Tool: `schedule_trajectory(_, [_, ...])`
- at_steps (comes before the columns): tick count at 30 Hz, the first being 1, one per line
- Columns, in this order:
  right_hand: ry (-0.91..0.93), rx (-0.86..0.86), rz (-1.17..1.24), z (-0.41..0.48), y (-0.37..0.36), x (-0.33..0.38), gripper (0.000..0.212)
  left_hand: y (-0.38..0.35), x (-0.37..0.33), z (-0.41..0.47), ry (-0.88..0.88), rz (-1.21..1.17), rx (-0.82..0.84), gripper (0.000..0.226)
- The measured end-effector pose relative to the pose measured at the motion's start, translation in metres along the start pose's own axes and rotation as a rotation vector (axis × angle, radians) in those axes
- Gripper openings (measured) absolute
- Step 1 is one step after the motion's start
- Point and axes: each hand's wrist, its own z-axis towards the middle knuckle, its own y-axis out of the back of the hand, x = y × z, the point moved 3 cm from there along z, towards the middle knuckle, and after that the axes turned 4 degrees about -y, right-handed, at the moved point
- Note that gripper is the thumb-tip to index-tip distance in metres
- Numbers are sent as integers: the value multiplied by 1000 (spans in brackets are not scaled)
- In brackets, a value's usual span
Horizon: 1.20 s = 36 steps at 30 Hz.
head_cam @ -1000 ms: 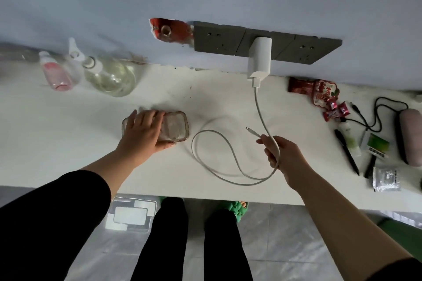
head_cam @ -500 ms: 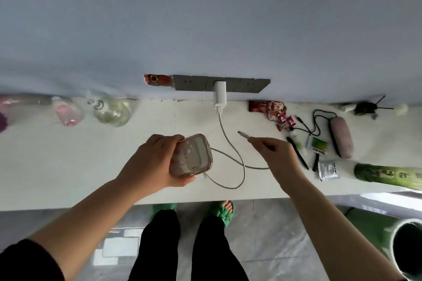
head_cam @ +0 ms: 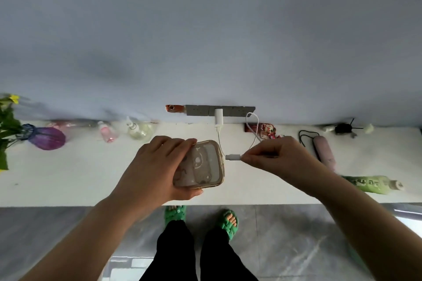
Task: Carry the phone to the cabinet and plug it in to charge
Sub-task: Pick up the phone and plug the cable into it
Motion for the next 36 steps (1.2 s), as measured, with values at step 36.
schedule_trajectory(36, [150,82,-236,-44,1,62,9,50,-28,-42,14,-35,-6,94])
